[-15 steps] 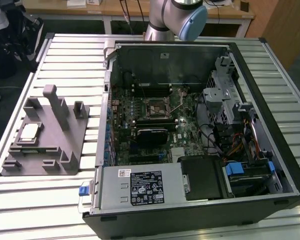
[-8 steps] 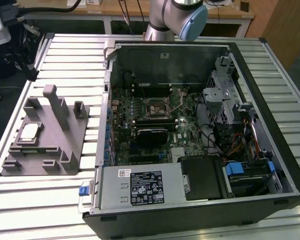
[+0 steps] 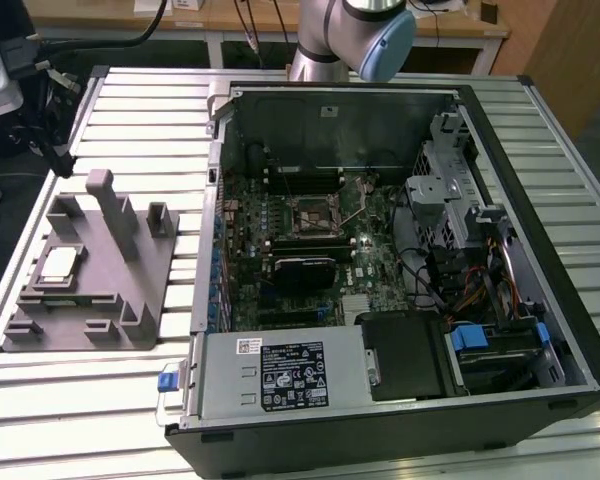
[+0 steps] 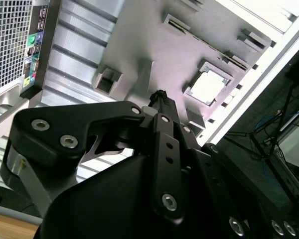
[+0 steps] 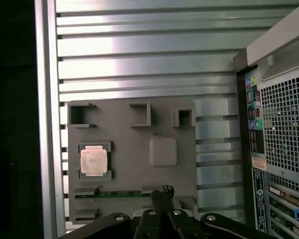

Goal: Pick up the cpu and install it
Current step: 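Reach for the cpu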

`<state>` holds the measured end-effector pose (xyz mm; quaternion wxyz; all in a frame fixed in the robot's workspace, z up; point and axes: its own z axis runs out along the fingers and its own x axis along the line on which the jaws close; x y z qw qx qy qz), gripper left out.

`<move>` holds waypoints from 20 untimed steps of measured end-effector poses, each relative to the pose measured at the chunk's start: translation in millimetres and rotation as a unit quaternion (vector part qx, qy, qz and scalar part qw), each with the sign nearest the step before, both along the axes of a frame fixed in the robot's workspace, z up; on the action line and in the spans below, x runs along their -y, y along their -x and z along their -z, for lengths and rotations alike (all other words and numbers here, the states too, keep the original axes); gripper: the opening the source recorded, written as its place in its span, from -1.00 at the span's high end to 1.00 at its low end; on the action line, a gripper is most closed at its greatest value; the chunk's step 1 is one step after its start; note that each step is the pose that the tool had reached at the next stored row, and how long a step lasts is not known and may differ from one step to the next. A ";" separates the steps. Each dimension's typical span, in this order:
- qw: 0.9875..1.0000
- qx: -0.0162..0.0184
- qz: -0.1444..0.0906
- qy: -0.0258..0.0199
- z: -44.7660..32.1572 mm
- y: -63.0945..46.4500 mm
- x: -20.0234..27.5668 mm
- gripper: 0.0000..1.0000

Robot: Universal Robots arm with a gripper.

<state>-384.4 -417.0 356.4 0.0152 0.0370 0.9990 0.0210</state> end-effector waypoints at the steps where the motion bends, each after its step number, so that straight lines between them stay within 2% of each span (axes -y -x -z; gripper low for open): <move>1: 1.000 0.000 0.000 0.000 -0.1 0.0 0.0 0.79; 5: 1.000 0.000 0.000 0.000 0.0 0.3 0.0 0.79; 7: 1.000 0.000 0.000 0.000 0.9 4.2 -0.2 0.79; 15: 1.000 0.001 0.000 0.000 11.9 39.1 -1.4 0.79; 20: 1.000 0.001 0.000 0.000 21.1 50.7 -2.8 0.79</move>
